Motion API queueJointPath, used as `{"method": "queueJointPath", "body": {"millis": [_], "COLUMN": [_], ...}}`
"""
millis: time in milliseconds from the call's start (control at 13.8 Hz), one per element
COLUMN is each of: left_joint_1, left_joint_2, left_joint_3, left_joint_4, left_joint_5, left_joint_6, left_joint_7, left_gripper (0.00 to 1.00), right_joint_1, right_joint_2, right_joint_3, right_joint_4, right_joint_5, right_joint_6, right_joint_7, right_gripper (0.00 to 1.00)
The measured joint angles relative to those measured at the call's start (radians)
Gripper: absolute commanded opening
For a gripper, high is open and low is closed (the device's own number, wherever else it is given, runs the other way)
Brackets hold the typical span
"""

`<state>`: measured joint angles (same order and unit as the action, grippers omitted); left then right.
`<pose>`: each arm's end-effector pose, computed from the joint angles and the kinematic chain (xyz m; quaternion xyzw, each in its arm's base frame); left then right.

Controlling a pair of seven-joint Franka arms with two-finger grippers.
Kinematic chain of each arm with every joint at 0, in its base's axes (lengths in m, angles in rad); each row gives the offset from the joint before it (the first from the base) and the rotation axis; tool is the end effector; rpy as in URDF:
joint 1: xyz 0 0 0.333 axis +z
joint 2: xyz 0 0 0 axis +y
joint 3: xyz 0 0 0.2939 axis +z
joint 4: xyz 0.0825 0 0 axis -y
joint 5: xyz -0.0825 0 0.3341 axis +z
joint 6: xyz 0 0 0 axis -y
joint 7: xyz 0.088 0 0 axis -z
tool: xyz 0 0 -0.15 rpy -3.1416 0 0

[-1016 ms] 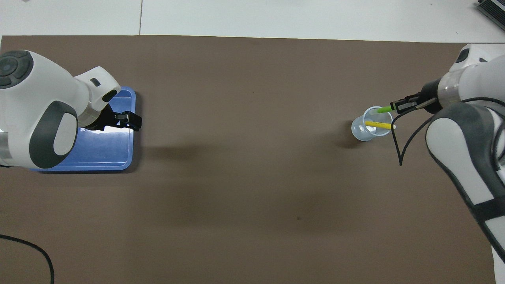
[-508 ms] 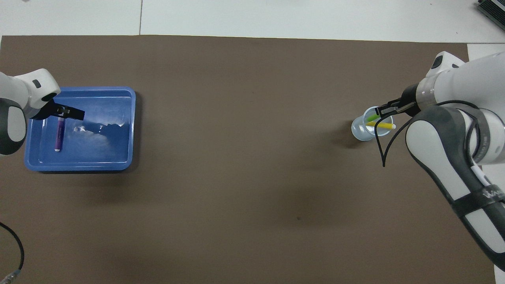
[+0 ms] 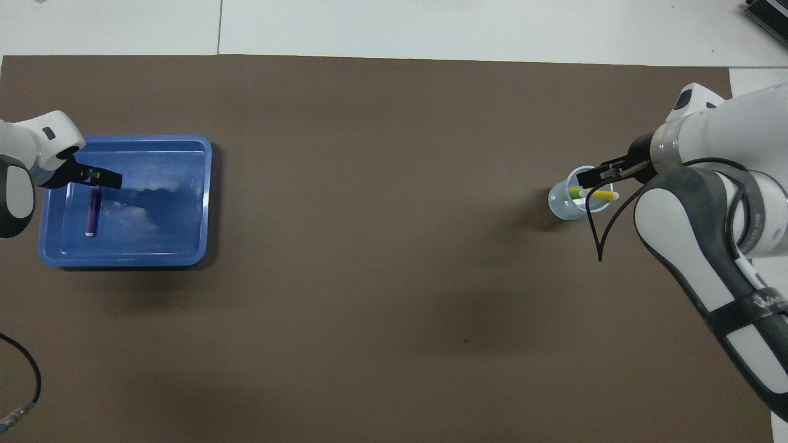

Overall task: Transfer and insert pens with both arms
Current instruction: 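Insert the green pen into the cup while the left gripper returns, then release the green pen in the cup with the right gripper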

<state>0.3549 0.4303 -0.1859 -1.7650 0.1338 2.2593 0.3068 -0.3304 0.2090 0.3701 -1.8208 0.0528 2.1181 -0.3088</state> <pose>0.6033 0.1186 0.2972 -0.9942 0.0996 -0.0321 0.0231 0.5776 0.0183 0.3959 -0.9848 -0.1549 -0.0584 0.0531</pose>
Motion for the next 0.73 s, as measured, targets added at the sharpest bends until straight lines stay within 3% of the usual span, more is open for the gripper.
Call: {"method": "queueJointPath", "body": {"millis": [726], "left_joint_1": [0.03], "left_joint_2": [0.013], "left_joint_3": [-0.002], "left_joint_4": [-0.024], "left_joint_5": [0.0], "left_joint_6": [0.0], "left_joint_7": [0.0], "left_gripper": [0.9], "right_joint_1": [-0.006], "right_joint_2": [-0.124], "right_joint_3": [0.003], "right_joint_4": [0.04], "right_joint_5": [0.001], "right_joint_6": [-0.164], "right_joint_7": [0.003], "right_gripper": [1.0]}}
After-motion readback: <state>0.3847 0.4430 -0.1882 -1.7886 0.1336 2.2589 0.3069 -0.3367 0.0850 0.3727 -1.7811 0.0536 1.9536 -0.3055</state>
